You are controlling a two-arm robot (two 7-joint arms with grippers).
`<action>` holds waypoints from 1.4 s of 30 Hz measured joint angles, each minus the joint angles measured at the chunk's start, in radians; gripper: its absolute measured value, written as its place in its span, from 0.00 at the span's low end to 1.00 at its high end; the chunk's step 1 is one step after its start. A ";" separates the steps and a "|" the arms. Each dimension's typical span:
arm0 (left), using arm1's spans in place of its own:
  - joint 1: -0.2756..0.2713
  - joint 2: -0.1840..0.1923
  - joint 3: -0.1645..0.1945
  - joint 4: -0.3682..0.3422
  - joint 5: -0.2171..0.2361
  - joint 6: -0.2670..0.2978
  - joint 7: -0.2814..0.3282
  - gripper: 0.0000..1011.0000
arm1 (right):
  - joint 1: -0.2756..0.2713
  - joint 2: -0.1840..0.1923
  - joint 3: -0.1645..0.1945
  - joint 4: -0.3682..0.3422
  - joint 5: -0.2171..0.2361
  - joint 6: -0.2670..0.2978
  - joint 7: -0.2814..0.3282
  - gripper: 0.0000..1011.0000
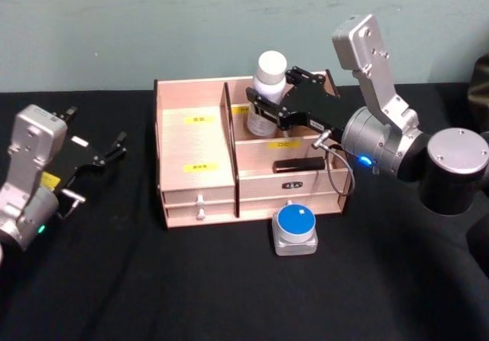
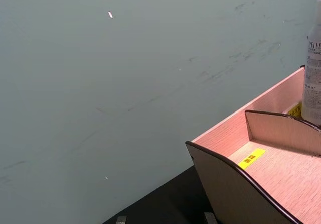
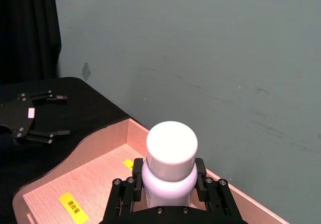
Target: Pick up the facial cleanser and watermelon frost from the table and place them into the tiered storage box.
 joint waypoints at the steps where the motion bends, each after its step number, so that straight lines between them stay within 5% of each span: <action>1: 0.000 0.000 0.000 0.000 0.000 0.000 0.000 0.99 | 0.002 -0.003 0.000 0.006 -0.001 -0.002 0.000 0.60; 42: 0.000 0.000 0.000 0.000 0.000 0.000 0.000 0.99 | 0.011 -0.023 -0.011 0.092 -0.013 0.009 0.018 0.59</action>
